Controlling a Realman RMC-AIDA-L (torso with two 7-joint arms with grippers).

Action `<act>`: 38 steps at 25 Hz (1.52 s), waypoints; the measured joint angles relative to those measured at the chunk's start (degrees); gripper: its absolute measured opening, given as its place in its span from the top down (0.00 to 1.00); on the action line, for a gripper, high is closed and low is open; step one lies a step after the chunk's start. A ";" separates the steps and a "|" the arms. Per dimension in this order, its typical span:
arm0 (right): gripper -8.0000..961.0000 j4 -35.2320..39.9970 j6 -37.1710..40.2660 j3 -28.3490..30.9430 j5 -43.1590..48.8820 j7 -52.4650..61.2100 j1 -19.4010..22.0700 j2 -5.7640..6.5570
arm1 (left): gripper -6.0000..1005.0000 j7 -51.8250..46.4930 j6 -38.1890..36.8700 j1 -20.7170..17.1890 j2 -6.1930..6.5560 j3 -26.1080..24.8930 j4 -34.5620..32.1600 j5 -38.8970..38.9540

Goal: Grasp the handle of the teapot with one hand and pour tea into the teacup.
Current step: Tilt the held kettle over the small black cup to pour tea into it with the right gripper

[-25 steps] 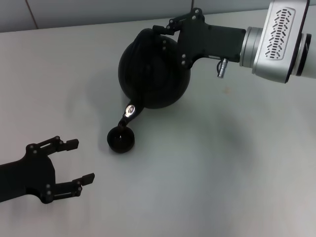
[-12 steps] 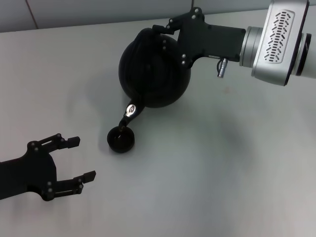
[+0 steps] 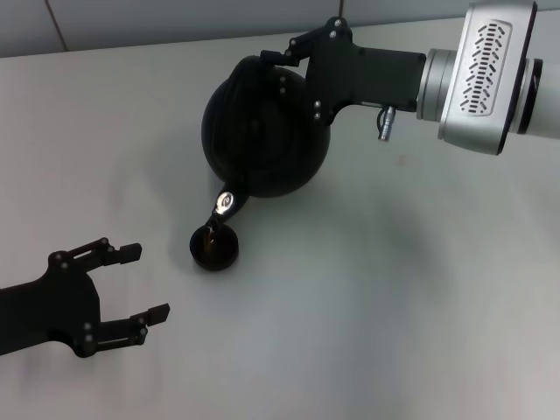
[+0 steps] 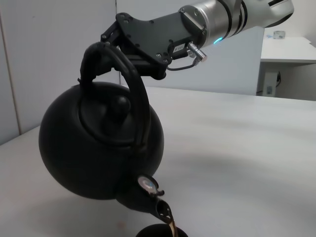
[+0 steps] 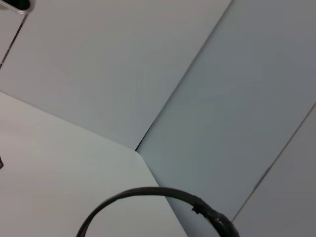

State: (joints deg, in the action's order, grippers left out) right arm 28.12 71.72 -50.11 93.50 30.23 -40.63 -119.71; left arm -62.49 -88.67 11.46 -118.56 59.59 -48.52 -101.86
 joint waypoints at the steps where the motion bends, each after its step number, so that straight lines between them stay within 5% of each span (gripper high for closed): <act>1: 0.90 0.00 0.00 -0.07 -0.21 0.00 -0.02 0.00 | 0.16 0.00 0.01 -0.07 0.00 0.00 0.00 0.00; 38: 0.91 0.25 -0.80 -2.10 -2.31 -2.21 0.73 -0.09 | 0.16 0.00 0.13 -0.34 0.10 0.00 0.00 0.09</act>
State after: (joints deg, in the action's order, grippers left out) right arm 28.37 70.92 -52.21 91.19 28.02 -39.90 -119.80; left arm -62.49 -88.54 11.13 -118.47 59.59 -48.52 -101.77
